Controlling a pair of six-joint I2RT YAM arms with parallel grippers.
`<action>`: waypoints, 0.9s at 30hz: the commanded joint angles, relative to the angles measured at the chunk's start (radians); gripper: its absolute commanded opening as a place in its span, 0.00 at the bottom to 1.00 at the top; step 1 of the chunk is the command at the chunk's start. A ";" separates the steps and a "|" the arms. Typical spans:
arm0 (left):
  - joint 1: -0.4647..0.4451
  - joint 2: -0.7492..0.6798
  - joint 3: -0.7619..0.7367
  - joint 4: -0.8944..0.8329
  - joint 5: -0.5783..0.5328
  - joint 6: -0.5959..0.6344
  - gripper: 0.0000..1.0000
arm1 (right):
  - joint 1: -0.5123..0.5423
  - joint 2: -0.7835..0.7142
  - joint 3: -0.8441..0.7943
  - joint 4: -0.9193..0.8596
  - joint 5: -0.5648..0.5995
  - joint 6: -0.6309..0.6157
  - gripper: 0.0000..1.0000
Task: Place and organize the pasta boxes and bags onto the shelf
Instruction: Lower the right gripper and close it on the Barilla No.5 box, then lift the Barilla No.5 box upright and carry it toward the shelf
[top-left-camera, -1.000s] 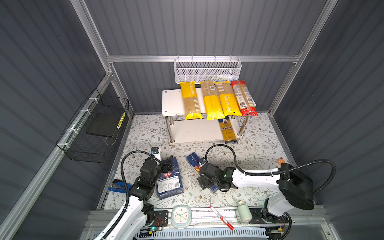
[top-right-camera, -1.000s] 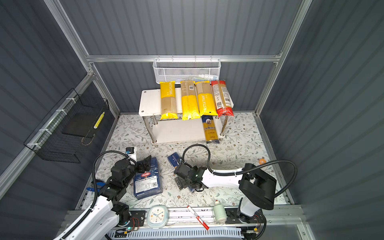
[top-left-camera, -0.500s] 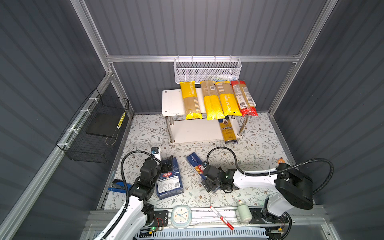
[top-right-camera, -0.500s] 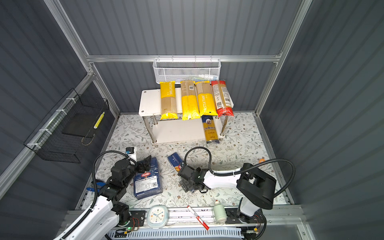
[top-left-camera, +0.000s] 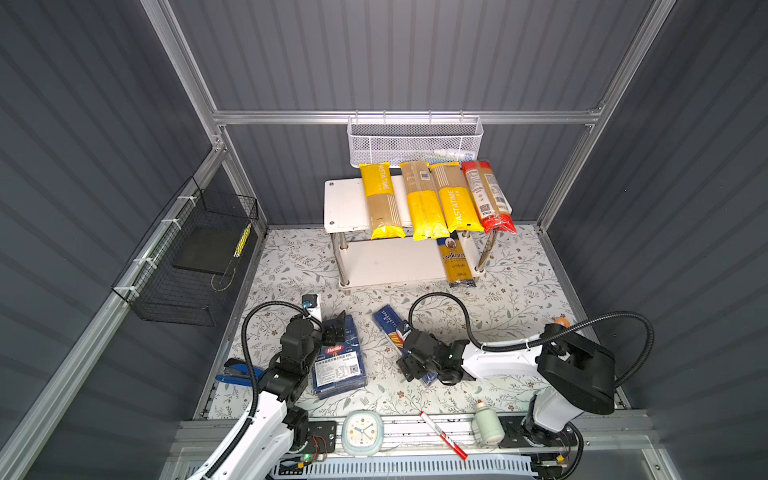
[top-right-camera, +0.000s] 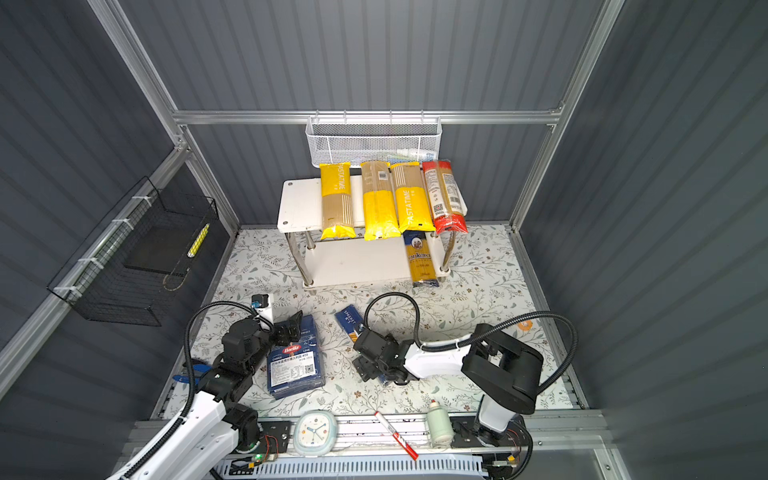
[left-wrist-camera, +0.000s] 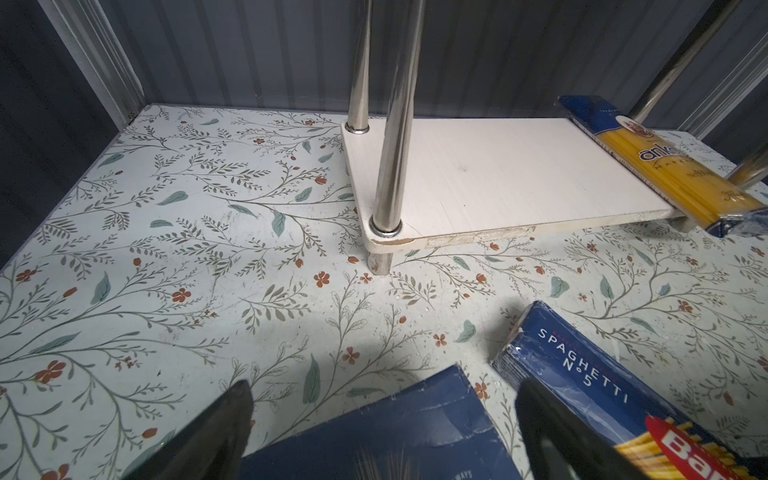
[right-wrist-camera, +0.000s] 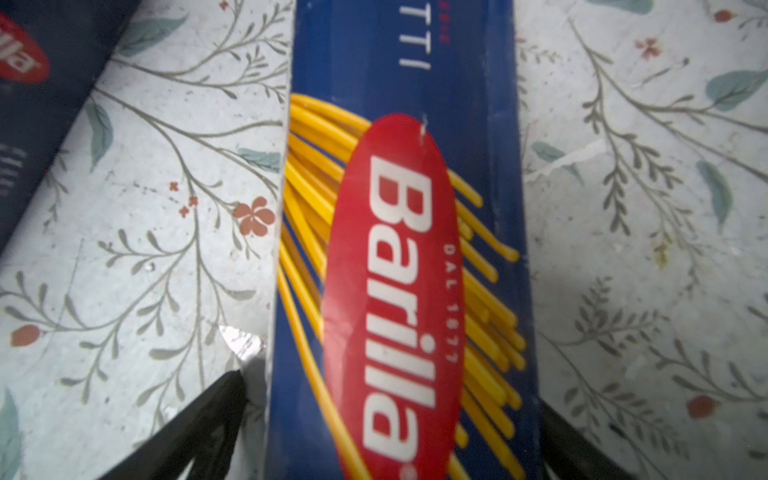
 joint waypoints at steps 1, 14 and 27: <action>0.000 -0.005 0.003 -0.007 0.012 0.004 0.99 | -0.002 0.032 -0.015 0.003 0.016 -0.023 0.90; 0.001 -0.002 0.005 -0.006 0.015 0.007 0.99 | 0.000 0.001 -0.077 0.159 0.038 0.023 0.69; 0.000 -0.008 0.003 -0.006 0.013 0.008 0.99 | 0.003 -0.055 -0.090 0.295 0.096 0.069 0.56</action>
